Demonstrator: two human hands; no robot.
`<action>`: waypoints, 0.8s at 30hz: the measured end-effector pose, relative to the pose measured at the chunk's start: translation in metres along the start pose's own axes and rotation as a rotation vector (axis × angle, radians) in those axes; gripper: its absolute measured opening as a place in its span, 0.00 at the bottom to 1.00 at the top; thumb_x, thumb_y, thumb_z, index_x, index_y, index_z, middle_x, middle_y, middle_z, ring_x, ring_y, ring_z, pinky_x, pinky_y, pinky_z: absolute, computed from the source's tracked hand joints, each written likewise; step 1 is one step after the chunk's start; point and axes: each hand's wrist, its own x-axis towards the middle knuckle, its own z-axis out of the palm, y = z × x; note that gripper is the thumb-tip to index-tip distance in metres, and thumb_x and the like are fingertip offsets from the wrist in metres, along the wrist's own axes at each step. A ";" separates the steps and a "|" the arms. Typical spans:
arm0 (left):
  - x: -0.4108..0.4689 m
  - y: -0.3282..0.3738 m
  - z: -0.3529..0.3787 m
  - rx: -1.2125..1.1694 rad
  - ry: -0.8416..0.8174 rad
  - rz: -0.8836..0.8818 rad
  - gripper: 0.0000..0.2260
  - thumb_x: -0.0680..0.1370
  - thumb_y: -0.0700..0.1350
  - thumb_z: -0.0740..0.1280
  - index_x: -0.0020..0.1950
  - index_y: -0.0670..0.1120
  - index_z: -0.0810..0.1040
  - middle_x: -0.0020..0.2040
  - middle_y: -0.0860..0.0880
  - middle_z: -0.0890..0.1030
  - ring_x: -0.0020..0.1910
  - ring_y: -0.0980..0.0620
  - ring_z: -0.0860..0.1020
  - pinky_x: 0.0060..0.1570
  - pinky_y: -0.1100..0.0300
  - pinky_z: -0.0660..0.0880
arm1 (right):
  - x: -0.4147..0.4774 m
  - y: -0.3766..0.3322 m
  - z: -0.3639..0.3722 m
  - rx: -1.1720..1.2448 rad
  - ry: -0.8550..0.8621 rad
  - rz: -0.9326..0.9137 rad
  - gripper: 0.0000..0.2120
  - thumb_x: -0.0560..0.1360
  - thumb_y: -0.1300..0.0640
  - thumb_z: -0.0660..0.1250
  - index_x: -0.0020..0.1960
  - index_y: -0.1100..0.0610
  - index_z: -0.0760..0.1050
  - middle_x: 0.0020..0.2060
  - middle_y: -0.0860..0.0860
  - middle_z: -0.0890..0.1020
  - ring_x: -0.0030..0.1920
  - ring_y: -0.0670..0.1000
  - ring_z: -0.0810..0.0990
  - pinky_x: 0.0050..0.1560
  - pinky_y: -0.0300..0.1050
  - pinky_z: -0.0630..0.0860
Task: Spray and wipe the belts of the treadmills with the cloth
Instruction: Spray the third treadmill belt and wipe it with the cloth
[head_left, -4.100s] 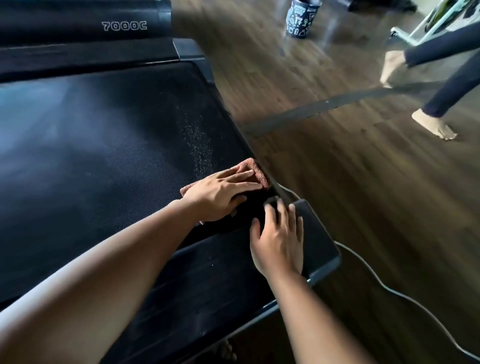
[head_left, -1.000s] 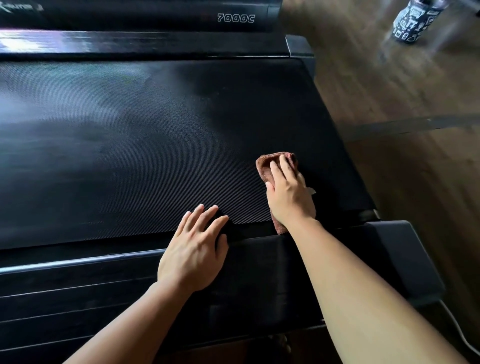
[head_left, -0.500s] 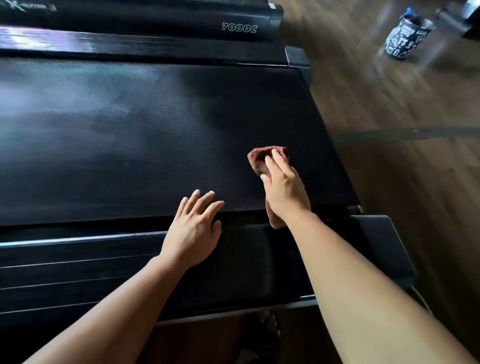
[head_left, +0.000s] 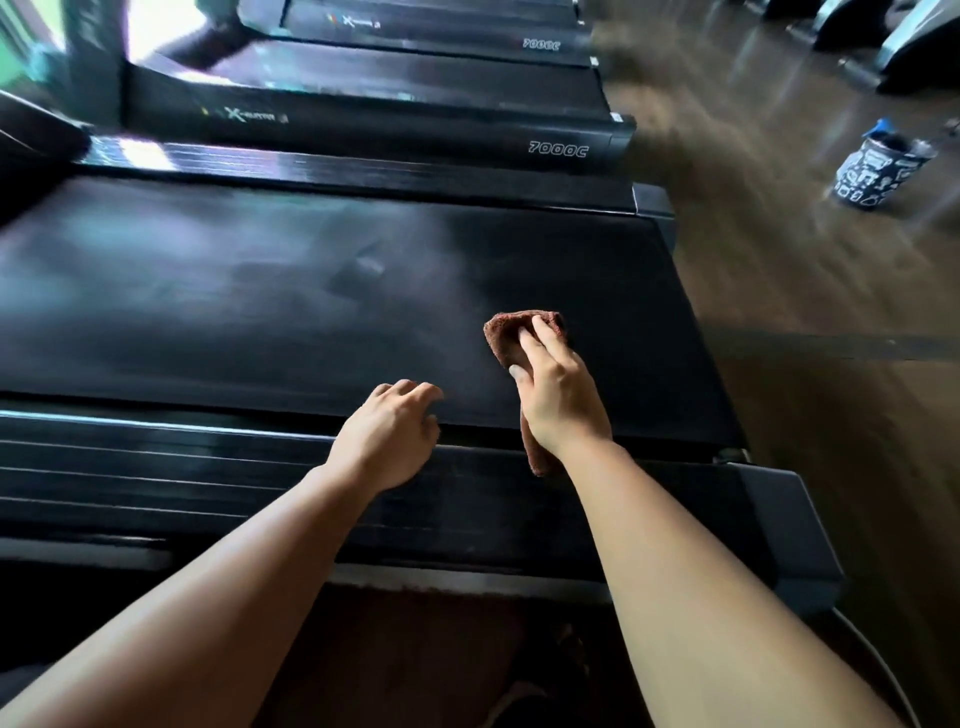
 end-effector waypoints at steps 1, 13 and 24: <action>-0.004 -0.001 -0.010 0.000 0.018 -0.012 0.15 0.80 0.45 0.64 0.67 0.50 0.77 0.62 0.48 0.79 0.61 0.43 0.74 0.62 0.51 0.72 | -0.003 -0.010 -0.002 0.003 0.001 -0.017 0.23 0.80 0.58 0.65 0.74 0.58 0.69 0.77 0.53 0.65 0.70 0.60 0.70 0.70 0.57 0.69; -0.033 -0.064 -0.088 -0.019 0.143 -0.101 0.15 0.80 0.46 0.64 0.66 0.51 0.77 0.61 0.47 0.79 0.61 0.42 0.74 0.61 0.51 0.73 | -0.011 -0.114 0.008 0.027 -0.019 -0.162 0.24 0.80 0.57 0.65 0.75 0.57 0.68 0.77 0.53 0.65 0.70 0.61 0.69 0.71 0.57 0.68; -0.055 -0.189 -0.151 -0.086 0.259 -0.276 0.13 0.78 0.44 0.69 0.63 0.47 0.79 0.57 0.44 0.80 0.57 0.42 0.78 0.58 0.53 0.72 | 0.023 -0.230 0.095 0.059 -0.142 -0.273 0.24 0.80 0.56 0.66 0.75 0.56 0.68 0.76 0.52 0.65 0.71 0.60 0.69 0.66 0.64 0.71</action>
